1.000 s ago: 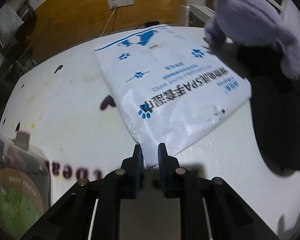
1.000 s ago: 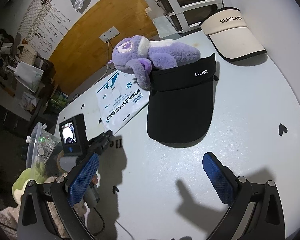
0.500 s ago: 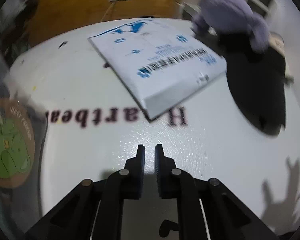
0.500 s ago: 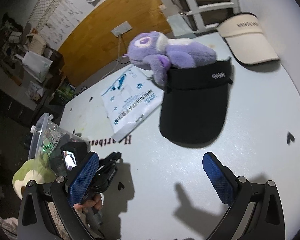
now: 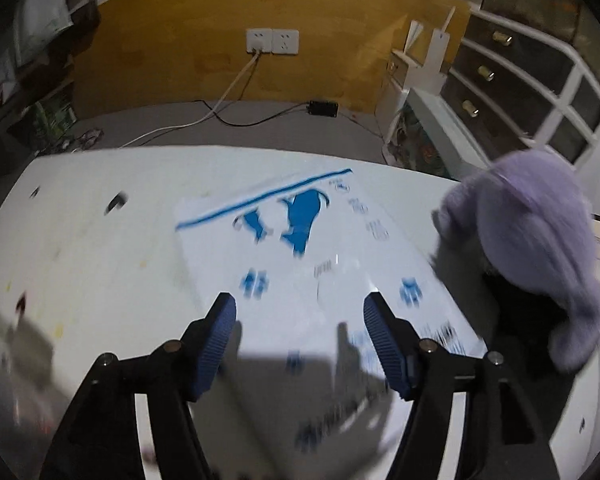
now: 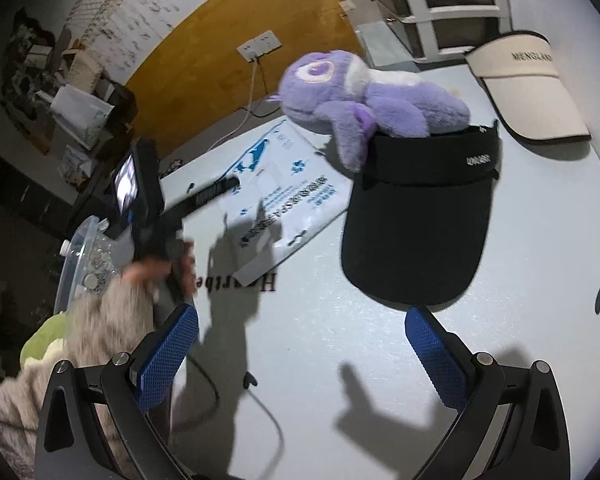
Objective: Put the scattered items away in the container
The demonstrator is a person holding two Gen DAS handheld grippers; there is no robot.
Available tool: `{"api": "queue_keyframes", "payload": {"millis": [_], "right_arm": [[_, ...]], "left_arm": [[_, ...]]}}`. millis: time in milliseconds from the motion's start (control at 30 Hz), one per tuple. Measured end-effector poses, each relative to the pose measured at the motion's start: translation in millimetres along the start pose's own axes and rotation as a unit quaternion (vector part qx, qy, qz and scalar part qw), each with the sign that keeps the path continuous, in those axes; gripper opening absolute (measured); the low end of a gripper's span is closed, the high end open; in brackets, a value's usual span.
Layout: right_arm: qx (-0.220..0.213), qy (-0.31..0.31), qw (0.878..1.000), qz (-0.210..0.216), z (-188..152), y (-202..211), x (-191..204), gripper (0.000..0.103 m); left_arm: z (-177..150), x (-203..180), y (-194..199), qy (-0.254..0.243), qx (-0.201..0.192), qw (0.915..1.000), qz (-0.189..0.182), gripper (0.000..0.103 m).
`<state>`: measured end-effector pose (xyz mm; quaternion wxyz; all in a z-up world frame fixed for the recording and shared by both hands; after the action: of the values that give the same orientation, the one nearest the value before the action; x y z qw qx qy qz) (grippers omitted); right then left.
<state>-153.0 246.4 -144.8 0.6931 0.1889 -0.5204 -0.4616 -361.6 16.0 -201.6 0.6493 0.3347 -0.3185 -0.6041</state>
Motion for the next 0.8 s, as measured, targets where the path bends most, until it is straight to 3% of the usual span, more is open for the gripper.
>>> {"api": "queue_keyframes", "payload": {"millis": [233, 467, 600, 667, 800], "right_arm": [[0.016, -0.048, 0.998, -0.024, 0, -7, -34, 0.103], [0.034, -0.062, 0.997, -0.035, -1, -18, -49, 0.103], [0.041, -0.066, 0.996, -0.035, -1, -23, -51, 0.103], [0.043, -0.066, 0.996, -0.032, -1, -25, -51, 0.103], [0.053, -0.065, 0.996, -0.030, -1, -27, -53, 0.103]], "left_arm": [[61, 4, -62, -0.004, 0.018, 0.9997, 0.015, 0.066], [94, -19, -105, 0.008, 0.058, 0.9972, -0.046, 0.066], [93, -41, -118, -0.047, 0.068, 0.9953, -0.049, 0.069], [91, -50, -122, -0.088, 0.068, 0.9930, -0.041, 0.079], [89, -52, -129, -0.141, 0.067, 0.9875, -0.025, 0.086]]}}
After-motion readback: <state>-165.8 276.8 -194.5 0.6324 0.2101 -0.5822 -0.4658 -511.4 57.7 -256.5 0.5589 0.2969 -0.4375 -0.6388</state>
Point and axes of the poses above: each gripper's, at about its wrist camera, not at the fingertips, and y roughly against the way its jaws point, x to its left, z to its top, the point moved 8 cm from there along -y, roughly the way its jaws point, and after that the axes turned 5 degrees about z, right-handed, at the moved point
